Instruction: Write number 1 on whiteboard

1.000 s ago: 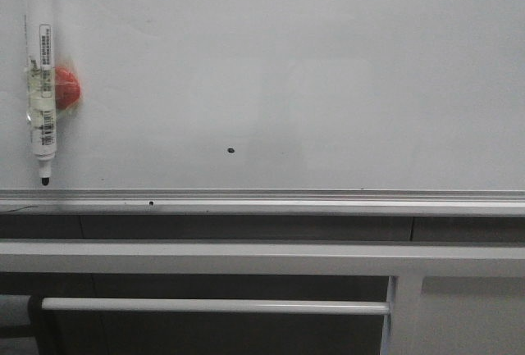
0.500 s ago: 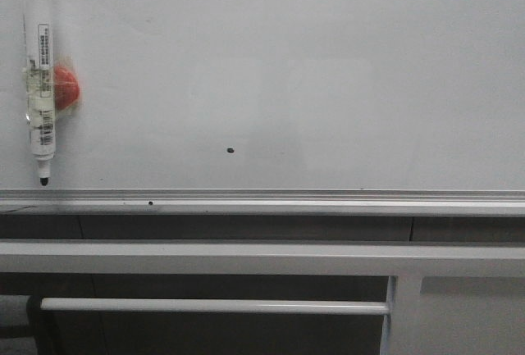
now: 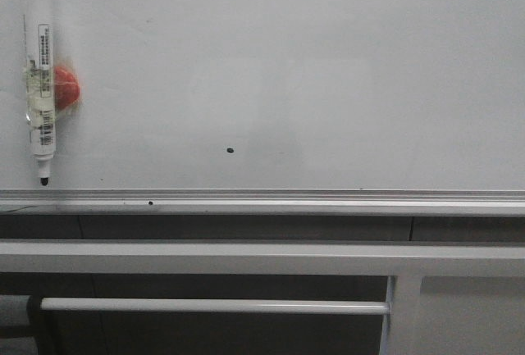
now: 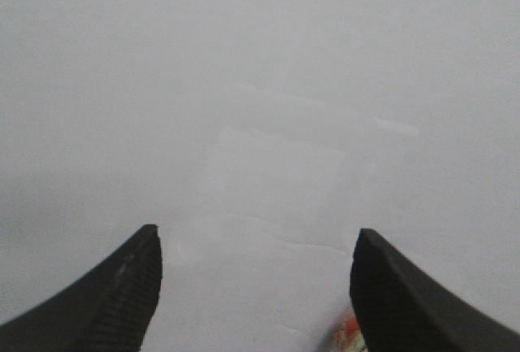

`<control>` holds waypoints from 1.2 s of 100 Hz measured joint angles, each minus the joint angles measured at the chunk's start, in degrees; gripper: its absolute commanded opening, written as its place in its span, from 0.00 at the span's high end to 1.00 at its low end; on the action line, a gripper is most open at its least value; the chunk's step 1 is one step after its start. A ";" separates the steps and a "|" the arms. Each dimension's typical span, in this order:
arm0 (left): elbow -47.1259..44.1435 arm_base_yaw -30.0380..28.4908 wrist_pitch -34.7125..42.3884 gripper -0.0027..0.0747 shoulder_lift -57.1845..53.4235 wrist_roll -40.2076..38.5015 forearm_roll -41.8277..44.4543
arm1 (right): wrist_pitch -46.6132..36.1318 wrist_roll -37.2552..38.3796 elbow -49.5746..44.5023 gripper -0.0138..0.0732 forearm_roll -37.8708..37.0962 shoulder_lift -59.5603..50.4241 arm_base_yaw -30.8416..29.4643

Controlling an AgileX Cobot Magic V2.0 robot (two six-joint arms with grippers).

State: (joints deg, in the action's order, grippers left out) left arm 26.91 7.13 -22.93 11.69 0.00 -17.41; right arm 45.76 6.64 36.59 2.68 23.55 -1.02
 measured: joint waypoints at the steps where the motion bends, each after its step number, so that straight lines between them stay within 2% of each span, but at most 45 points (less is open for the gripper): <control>1: 0.28 0.45 0.07 0.37 0.71 0.00 0.37 | 0.00 0.00 0.00 0.91 0.00 0.00 0.00; 13: 1.07 9.46 4.22 0.37 5.24 -4.26 8.59 | 0.00 0.00 0.00 0.91 0.00 0.00 0.00; 24: -0.70 18.50 11.11 0.37 6.80 -12.02 21.88 | 0.00 0.00 0.00 0.91 0.00 0.00 0.00; 31: -3.09 22.94 14.80 0.37 7.39 -14.58 25.28 | 0.00 0.00 0.00 0.91 0.00 0.00 0.00; 40: -6.60 25.96 18.30 0.37 8.39 -15.78 25.14 | 0.00 0.00 0.00 0.91 0.00 0.00 0.00; 50: -10.68 26.23 21.97 0.37 9.04 -16.14 24.88 | 0.00 0.00 0.00 0.91 0.00 0.00 0.00; 68: -16.50 23.37 30.78 0.37 9.28 -16.33 24.74 | 0.00 0.00 0.00 0.91 0.00 0.00 0.00; 91: -21.67 22.94 36.27 0.37 10.73 -16.43 24.74 | 0.00 0.00 0.00 0.91 0.00 0.00 0.00; 100: -22.50 22.94 38.37 0.37 13.44 -16.43 24.74 | 0.00 0.00 0.00 0.91 0.00 0.00 0.00; 120: -23.22 22.94 48.22 0.37 23.10 -16.43 24.74 | 0.00 0.00 0.00 0.91 0.00 0.00 0.00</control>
State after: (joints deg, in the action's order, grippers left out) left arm 3.69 30.07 25.29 34.79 -16.43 7.33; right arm 45.76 6.64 36.59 2.68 23.55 -1.02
